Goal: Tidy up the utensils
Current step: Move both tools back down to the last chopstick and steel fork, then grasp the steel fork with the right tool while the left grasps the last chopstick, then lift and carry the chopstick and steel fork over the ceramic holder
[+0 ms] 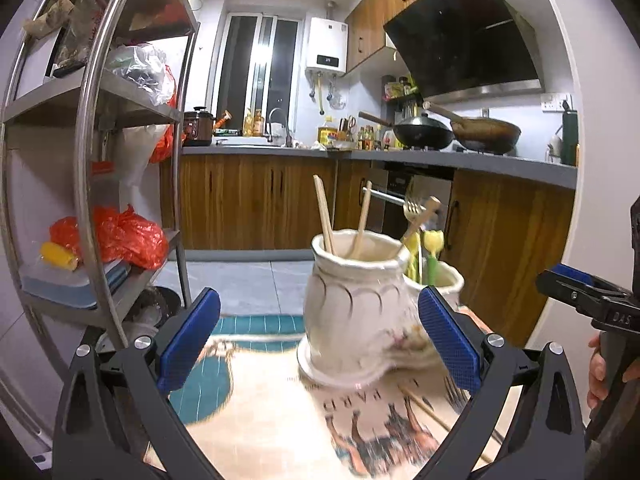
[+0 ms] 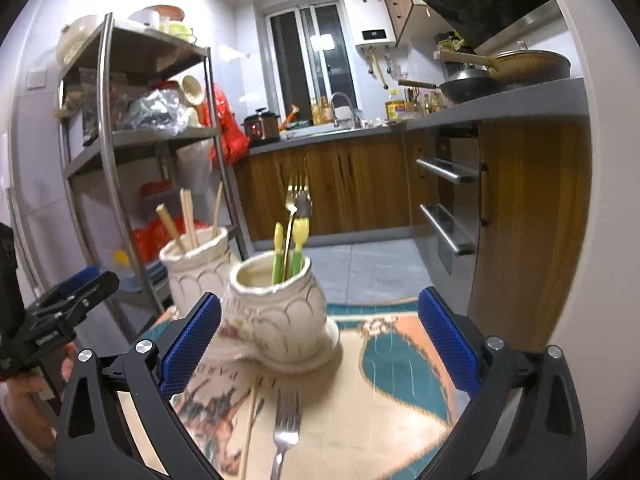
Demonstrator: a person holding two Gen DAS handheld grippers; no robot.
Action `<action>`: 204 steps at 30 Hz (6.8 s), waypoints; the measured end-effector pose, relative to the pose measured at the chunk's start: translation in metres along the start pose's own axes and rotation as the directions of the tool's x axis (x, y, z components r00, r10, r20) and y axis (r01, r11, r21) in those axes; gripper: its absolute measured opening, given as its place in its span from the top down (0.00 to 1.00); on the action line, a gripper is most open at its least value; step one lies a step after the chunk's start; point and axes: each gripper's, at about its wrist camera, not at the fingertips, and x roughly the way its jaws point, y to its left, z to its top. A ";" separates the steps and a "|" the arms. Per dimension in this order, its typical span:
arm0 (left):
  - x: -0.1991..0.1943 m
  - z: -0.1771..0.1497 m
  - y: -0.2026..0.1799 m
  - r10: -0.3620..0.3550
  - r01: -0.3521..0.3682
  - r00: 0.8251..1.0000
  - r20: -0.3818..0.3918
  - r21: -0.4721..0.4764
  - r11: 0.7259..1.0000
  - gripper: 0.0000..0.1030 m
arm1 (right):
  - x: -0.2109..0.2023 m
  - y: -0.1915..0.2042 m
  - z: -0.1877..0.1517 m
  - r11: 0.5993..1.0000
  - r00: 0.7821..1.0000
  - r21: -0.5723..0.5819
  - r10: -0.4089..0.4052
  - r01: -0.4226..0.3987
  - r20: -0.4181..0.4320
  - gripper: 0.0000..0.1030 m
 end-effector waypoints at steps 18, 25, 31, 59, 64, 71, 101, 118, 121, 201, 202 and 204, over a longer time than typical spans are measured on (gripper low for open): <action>-0.025 -0.050 -0.025 -0.029 0.034 0.987 -0.155 0.029 0.999 0.05 | -0.023 0.013 -0.044 0.995 0.984 -0.096 -0.036 0.020 -0.174 0.05; -0.022 -0.054 -0.021 -0.032 0.035 0.985 -0.168 0.013 0.999 0.05 | -0.018 0.006 -0.060 0.993 0.968 -0.105 -0.074 0.050 -0.239 0.05; -0.015 -0.060 -0.022 -0.036 0.047 0.980 -0.195 0.048 0.998 0.05 | -0.008 0.003 -0.071 0.994 0.951 -0.094 -0.077 0.051 -0.299 0.05; 0.008 -0.077 -0.024 -0.101 0.112 0.933 -0.345 0.010 0.994 0.06 | 0.039 0.029 -0.084 0.990 0.817 -0.137 -0.042 -0.046 -0.575 0.44; 0.010 -0.078 -0.025 -0.101 0.114 0.932 -0.349 0.018 0.993 0.06 | 0.042 0.038 -0.087 0.985 0.801 -0.153 -0.031 -0.076 -0.597 0.60; 0.010 -0.079 -0.028 -0.096 0.113 0.932 -0.350 0.026 0.993 0.06 | 0.049 0.044 -0.087 0.984 0.795 -0.154 -0.023 -0.088 -0.606 0.77; 0.058 -0.094 -0.128 -0.061 0.179 0.775 -0.629 0.127 0.976 0.83 | 0.012 -0.021 -0.081 0.988 0.844 -0.042 0.105 -0.149 -0.526 0.94; 0.020 -0.089 -0.056 0.000 0.333 0.686 -0.728 0.315 0.889 0.95 | 0.021 0.026 -0.092 0.957 0.770 -0.145 0.107 -0.252 -0.629 0.94; 0.015 -0.090 -0.054 -0.001 0.344 0.686 -0.728 0.323 0.882 0.95 | 0.021 0.031 -0.093 0.953 0.761 -0.168 0.088 -0.253 -0.643 0.94; -0.008 -0.049 -0.003 -0.150 0.324 0.816 -0.558 0.226 0.919 0.94 | -0.036 0.048 -0.015 0.951 0.969 -0.225 0.173 -0.211 -0.177 0.94; -0.016 -0.041 0.002 -0.171 0.328 0.832 -0.527 0.219 0.919 0.94 | -0.035 0.048 -0.014 0.952 0.970 -0.223 0.173 -0.209 -0.174 0.94; -0.022 -0.025 0.007 -0.182 0.311 0.863 -0.471 0.213 0.926 0.94 | -0.033 0.048 -0.008 0.954 0.972 -0.219 0.174 -0.206 -0.159 0.94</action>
